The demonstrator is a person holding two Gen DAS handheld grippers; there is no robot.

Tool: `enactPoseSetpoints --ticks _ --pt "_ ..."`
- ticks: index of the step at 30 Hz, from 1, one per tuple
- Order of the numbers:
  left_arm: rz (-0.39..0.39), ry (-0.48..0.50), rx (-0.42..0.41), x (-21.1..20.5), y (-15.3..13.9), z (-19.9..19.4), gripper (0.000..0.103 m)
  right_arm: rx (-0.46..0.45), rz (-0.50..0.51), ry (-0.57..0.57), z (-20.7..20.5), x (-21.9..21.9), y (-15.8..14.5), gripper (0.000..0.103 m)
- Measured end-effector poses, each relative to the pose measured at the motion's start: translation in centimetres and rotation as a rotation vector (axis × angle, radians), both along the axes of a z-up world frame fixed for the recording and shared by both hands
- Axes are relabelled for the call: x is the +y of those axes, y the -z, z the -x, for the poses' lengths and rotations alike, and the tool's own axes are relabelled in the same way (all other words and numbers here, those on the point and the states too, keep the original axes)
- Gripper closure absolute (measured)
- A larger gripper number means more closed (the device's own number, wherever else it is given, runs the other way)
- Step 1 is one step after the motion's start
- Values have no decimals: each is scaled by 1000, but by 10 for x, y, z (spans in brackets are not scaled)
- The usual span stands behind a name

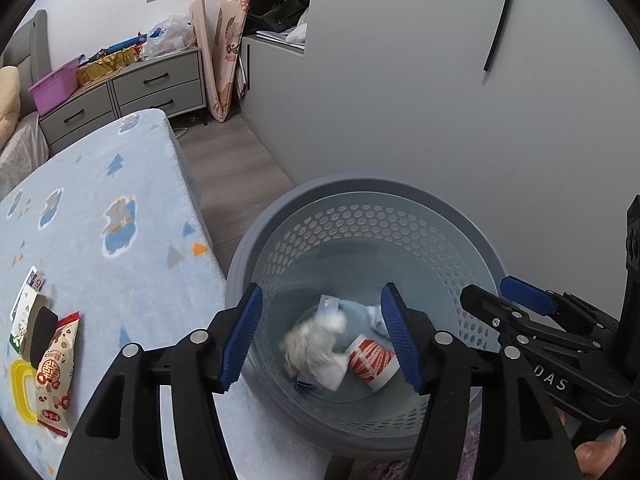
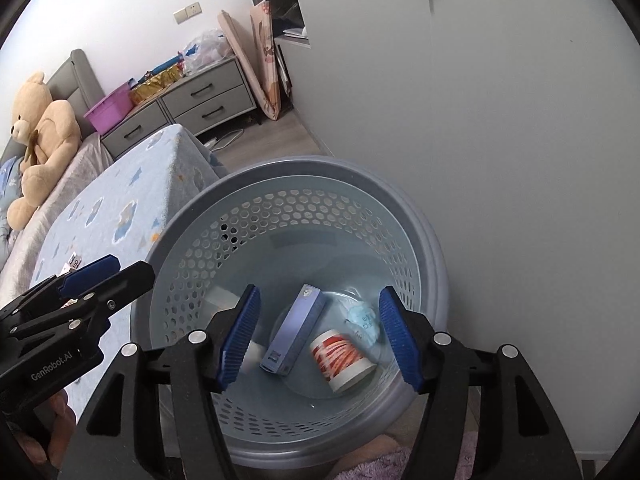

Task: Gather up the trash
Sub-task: 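Carry the packet and tissue over the grey basket and open both tools, then move both tools back from the basket toward the table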

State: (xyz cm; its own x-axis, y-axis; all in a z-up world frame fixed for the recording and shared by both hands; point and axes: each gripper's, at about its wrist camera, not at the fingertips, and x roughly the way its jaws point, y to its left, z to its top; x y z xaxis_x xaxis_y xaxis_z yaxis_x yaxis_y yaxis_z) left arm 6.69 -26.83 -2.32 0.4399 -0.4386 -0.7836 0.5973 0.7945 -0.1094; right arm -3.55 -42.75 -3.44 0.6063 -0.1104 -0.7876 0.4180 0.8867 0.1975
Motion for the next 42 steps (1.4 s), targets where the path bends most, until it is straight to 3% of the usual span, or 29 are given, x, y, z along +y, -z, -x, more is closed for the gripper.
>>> enactPoseSetpoints --ticks 25,42 --pt "-1 -30 -38 17 -10 15 39 -9 3 11 14 9 -4 39" --pt "16 -89 -65 59 -19 26 34 -32 21 -9 22 41 -14 30"
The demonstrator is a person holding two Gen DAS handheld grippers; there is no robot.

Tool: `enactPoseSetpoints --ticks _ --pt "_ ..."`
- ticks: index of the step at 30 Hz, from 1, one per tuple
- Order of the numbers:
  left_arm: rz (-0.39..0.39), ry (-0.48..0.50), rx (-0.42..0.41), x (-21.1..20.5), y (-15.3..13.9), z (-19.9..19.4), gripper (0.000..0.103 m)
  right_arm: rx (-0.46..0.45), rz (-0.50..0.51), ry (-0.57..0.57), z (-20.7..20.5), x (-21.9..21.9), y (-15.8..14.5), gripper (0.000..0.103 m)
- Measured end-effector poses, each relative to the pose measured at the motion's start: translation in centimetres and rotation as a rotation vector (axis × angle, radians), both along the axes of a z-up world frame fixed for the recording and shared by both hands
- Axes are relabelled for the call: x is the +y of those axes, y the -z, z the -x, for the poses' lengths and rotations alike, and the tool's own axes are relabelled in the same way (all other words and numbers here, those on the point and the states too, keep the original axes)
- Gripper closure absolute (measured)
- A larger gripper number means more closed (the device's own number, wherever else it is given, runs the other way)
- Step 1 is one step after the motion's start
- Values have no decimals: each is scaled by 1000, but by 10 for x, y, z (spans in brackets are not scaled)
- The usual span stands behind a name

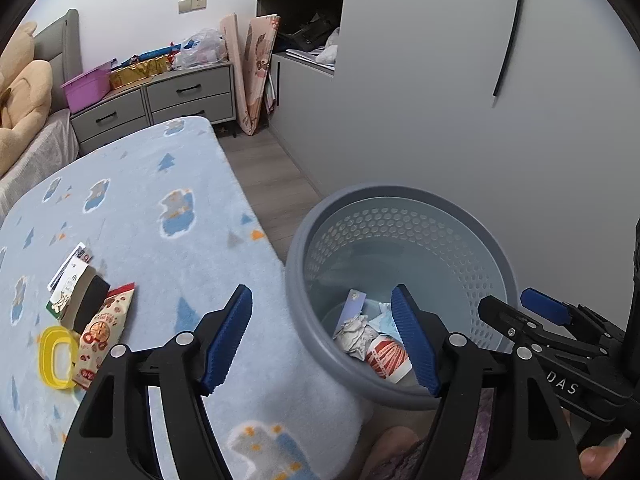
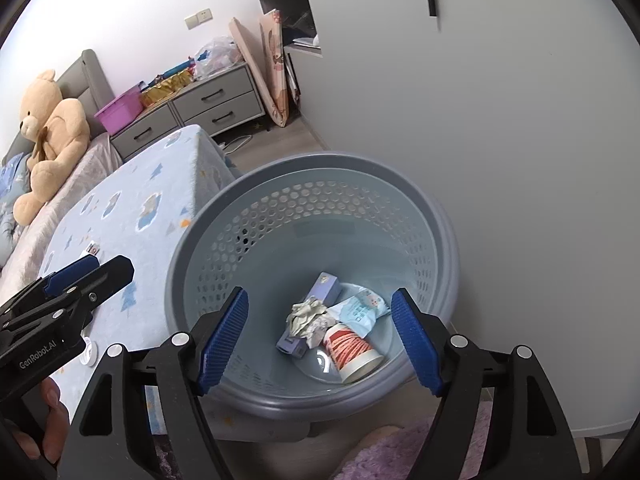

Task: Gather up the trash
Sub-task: 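Move both tools back from the basket toward the table, then grasp the small white lid with the right tool while the left tool grasps the yellow lid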

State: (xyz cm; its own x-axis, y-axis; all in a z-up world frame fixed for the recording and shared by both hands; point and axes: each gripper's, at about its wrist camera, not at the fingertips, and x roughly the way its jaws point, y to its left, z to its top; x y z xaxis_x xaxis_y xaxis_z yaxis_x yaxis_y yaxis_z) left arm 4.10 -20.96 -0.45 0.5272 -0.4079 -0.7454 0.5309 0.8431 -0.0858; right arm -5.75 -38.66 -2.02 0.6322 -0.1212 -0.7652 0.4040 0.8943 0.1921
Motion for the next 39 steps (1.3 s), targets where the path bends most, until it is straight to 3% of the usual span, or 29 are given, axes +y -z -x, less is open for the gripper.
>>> enactPoseSetpoints --ticks 20,39 --pt "11 -171 -12 111 6 -1 30 17 20 -156 -20 90 4 14" --pt "-24 -399 5 245 29 -1 30 36 31 -388 -55 209 20 10"
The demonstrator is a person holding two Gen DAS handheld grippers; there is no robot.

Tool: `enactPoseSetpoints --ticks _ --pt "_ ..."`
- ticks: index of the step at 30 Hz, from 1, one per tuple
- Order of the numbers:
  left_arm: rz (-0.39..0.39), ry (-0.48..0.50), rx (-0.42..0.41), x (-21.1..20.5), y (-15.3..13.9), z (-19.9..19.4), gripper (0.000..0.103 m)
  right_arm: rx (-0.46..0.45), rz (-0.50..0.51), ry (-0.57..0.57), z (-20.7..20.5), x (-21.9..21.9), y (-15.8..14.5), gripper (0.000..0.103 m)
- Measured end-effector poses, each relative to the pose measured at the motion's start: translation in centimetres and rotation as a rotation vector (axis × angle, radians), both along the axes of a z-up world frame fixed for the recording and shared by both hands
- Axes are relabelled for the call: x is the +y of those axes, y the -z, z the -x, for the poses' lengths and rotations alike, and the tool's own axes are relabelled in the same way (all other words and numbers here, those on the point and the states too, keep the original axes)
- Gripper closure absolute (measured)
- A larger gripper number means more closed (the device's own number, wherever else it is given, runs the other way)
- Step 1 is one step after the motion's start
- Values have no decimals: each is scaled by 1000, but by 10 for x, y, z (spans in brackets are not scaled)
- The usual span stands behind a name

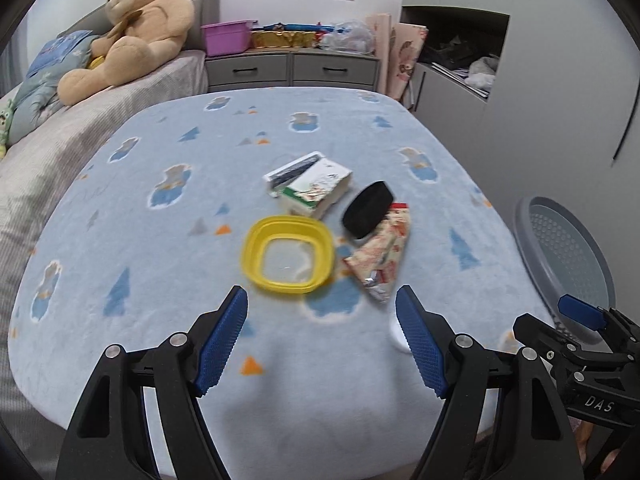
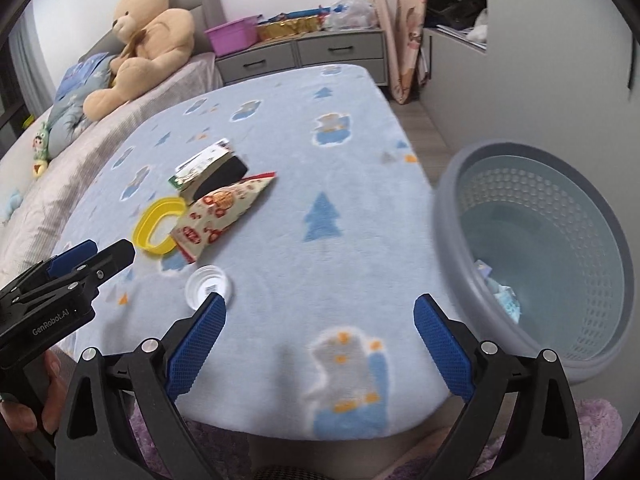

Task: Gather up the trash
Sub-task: 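Grasp the small white lid with the right tool while the left tool grasps the yellow lid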

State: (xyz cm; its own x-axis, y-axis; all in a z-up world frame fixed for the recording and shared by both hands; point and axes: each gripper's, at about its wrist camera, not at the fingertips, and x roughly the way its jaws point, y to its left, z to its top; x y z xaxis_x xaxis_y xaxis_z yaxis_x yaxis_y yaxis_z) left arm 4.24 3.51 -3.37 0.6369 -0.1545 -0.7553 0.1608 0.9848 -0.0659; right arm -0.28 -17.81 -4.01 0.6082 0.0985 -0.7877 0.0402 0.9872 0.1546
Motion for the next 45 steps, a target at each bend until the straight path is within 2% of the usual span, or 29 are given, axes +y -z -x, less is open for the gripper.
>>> enactPoseSetpoints --ticks 10,18,24,28,34,38,45 --pt "11 -73 19 48 10 -1 30 39 18 -99 -16 55 22 9" --pt "19 -105 37 72 18 1 30 35 96 -100 -30 77 30 11" --pt "22 -114 44 82 20 2 30 51 147 -109 -39 88 37 22" --pt "23 -108 46 82 20 1 30 57 173 -128 -40 95 41 36" --pt "36 -89 65 74 24 -2 30 54 153 -135 -38 92 36 64" --pt "38 -69 77 64 26 -5 30 59 96 -112 -36 79 32 64" --pt "41 -41 91 49 28 -10 30 30 70 -89 -29 65 21 64"
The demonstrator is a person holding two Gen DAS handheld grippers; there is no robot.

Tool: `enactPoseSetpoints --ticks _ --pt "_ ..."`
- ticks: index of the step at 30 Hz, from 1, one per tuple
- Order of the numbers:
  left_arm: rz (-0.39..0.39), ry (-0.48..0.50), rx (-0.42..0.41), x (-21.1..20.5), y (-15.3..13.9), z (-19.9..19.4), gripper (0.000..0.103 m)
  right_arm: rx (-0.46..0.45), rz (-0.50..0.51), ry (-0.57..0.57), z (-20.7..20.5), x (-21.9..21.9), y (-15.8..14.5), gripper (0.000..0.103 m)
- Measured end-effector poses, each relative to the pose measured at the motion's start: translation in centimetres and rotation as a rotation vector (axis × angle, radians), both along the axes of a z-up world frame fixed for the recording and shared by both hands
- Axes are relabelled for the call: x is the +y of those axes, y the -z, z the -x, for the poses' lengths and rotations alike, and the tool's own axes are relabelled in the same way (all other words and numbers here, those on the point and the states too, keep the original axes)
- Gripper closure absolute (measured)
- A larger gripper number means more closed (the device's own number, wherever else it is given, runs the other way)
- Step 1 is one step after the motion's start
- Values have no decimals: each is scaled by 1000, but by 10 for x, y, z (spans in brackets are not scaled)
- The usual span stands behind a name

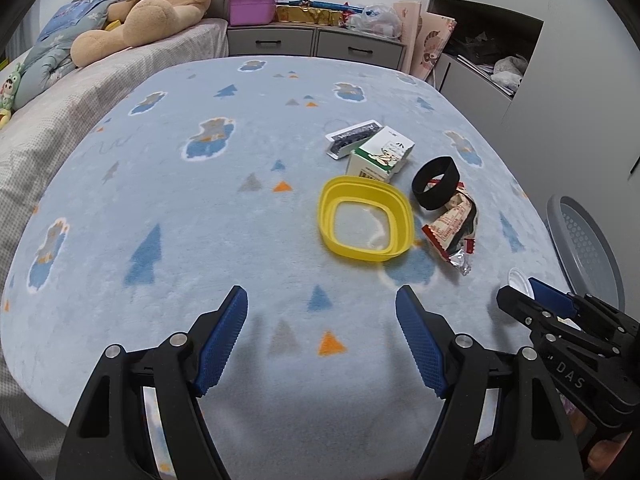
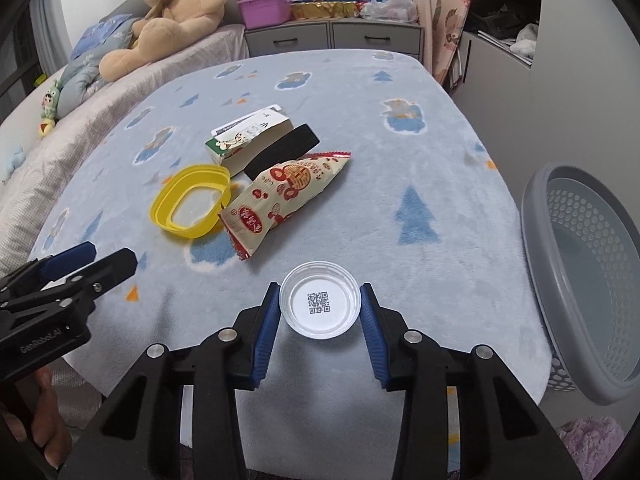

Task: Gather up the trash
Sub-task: 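Grasp the small white lid with the right tool while the left tool grasps the yellow lid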

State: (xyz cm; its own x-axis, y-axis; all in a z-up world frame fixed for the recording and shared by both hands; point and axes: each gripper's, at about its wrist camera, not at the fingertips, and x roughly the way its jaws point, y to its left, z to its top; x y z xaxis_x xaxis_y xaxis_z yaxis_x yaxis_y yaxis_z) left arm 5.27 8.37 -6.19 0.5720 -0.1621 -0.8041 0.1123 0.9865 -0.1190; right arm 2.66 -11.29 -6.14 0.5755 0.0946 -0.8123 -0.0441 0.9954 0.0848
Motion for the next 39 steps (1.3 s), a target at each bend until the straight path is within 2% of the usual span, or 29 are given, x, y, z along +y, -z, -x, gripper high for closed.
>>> enactPoseSetpoints --ticks 10,21,39 --pt "20 14 43 -19 10 -19 30 -19 -23 19 5 -15 -6 64" --pt "-2 12 69 -37 22 -41 30 -28 -48 29 4 -25 -8 64" --pt "-34 -21 58 -48 24 -75 30 -25 -85 37 1 -35 -6 64"
